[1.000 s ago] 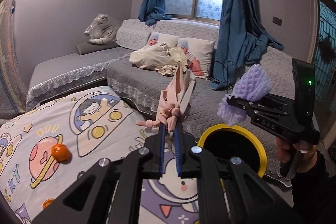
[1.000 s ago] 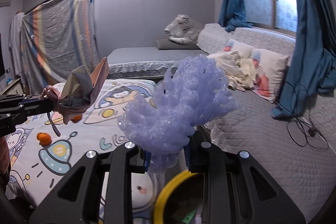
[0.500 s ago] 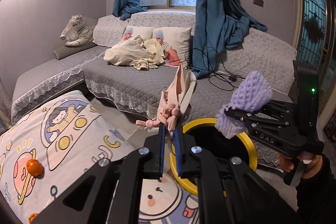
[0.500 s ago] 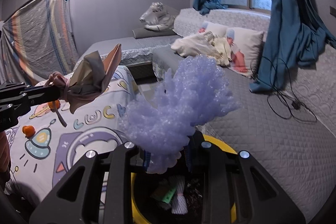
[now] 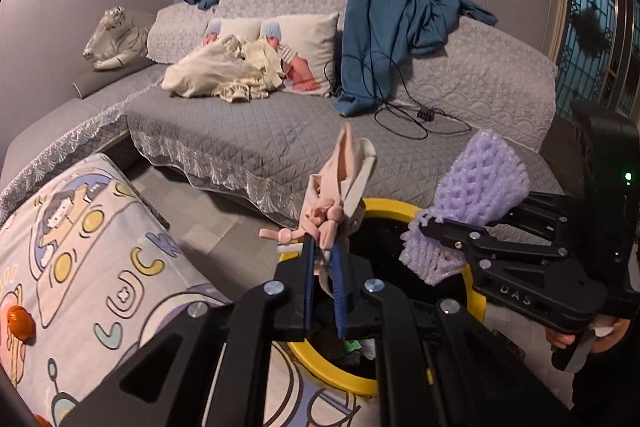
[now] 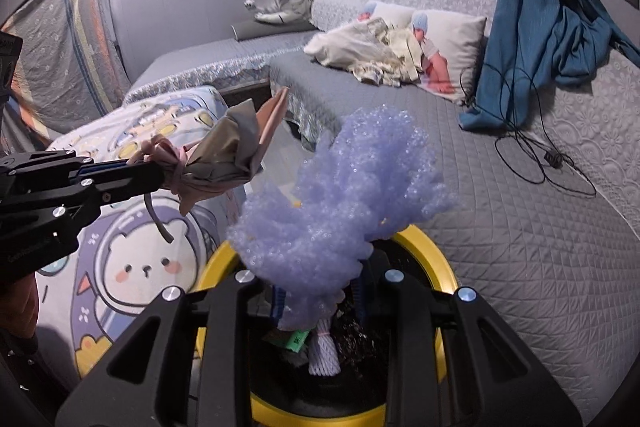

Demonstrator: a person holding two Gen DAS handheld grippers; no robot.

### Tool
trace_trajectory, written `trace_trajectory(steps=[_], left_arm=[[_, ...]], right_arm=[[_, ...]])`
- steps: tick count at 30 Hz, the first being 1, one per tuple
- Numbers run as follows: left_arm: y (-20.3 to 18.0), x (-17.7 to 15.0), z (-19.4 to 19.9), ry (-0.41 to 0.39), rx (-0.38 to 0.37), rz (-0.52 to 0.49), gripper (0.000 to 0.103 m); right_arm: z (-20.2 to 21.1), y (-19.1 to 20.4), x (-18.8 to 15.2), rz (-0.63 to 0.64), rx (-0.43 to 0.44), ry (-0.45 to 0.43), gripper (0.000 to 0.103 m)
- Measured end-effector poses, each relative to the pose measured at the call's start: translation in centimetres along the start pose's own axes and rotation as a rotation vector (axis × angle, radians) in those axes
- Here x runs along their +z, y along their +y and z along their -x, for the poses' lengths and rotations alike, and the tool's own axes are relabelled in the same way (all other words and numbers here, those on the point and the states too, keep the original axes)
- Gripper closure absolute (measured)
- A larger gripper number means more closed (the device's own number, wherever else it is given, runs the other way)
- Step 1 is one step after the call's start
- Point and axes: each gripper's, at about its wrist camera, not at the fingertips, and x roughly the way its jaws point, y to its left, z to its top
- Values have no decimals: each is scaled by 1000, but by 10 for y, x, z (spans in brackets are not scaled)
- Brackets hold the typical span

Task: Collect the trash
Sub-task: 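Open both grippers to drop the cloth and foam net into the bin, then move both open grippers from the bin back over the oranges on the bed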

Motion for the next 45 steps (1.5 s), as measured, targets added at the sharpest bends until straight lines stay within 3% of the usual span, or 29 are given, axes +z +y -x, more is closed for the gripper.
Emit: trace_trajectory(steps=[7,10,13,15,18,31,45], left_arm=[[0,-1,-29,65,-27,17,95],[1,-2,-36,80,-46,36,93],[0,-2,-39,77,-31,43,71],[3,-3,-39,71,-14,59,47],[14,-3,-37,66,-17,104,37],[53,-3,-17,40,10,211,35],[128,-21,62,-62,176,325,33]], right_arm=[[-16,-9,-4,-12,-22,79,75],[-16,-9,-7,-2,-45,92,67],[-16,-15,-7,-17,-67,94,49],[-15,-19,-8,-26,-78,101,44],[-12,-23,-9,-45,-91,102,36],[-3,-9,3,-29,-86,94,36],[-2,60,35,94,2,49,35]])
